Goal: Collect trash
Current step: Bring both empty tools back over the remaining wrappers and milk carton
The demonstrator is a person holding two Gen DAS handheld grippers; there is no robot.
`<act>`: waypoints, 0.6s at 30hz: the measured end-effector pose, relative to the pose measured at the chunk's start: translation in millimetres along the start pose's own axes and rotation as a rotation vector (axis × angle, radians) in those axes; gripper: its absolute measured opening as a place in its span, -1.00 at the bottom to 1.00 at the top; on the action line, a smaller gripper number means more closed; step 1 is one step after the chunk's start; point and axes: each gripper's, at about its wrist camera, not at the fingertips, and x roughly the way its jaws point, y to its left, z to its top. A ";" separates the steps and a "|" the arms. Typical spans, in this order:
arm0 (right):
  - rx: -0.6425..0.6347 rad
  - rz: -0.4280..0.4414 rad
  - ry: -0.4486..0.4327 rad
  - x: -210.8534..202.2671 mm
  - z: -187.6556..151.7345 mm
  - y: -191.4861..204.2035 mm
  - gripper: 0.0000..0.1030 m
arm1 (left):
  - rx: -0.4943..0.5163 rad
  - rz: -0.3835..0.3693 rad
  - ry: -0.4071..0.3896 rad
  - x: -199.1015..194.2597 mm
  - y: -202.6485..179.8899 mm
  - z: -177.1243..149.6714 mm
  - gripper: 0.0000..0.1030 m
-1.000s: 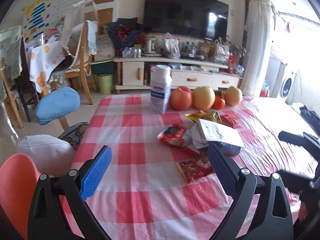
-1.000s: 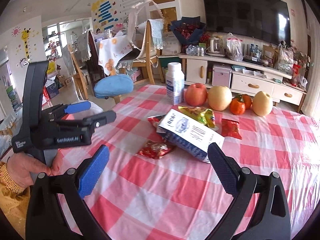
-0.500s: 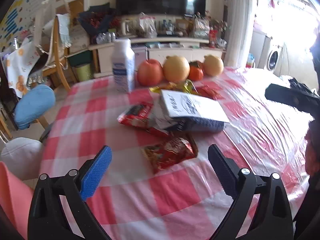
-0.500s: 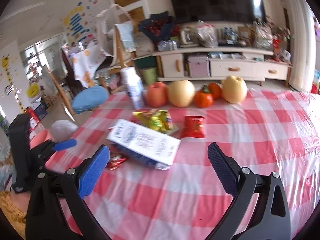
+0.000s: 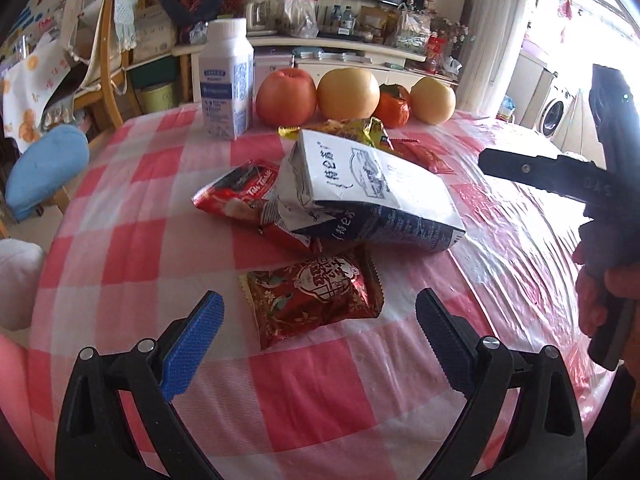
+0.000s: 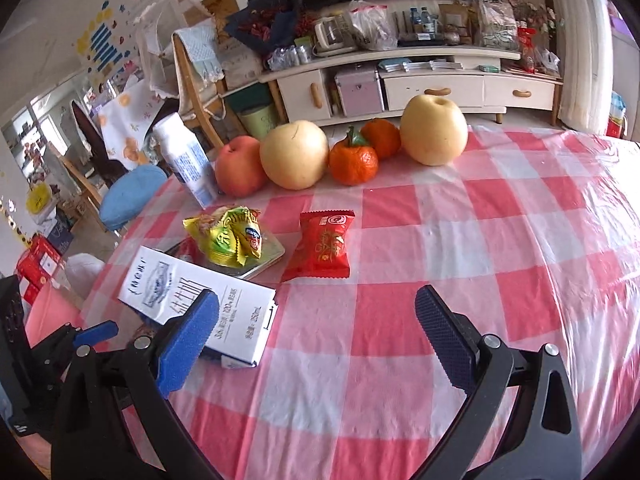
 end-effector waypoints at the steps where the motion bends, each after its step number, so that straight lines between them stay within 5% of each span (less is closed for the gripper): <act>1: -0.010 0.000 0.004 3.4 1.6 0.3 0.92 | -0.002 0.009 0.005 1.9 -0.3 -0.4 0.86; 18: -0.072 0.007 0.047 51.7 20.1 2.8 0.92 | -0.037 0.068 0.039 17.9 1.1 2.4 0.86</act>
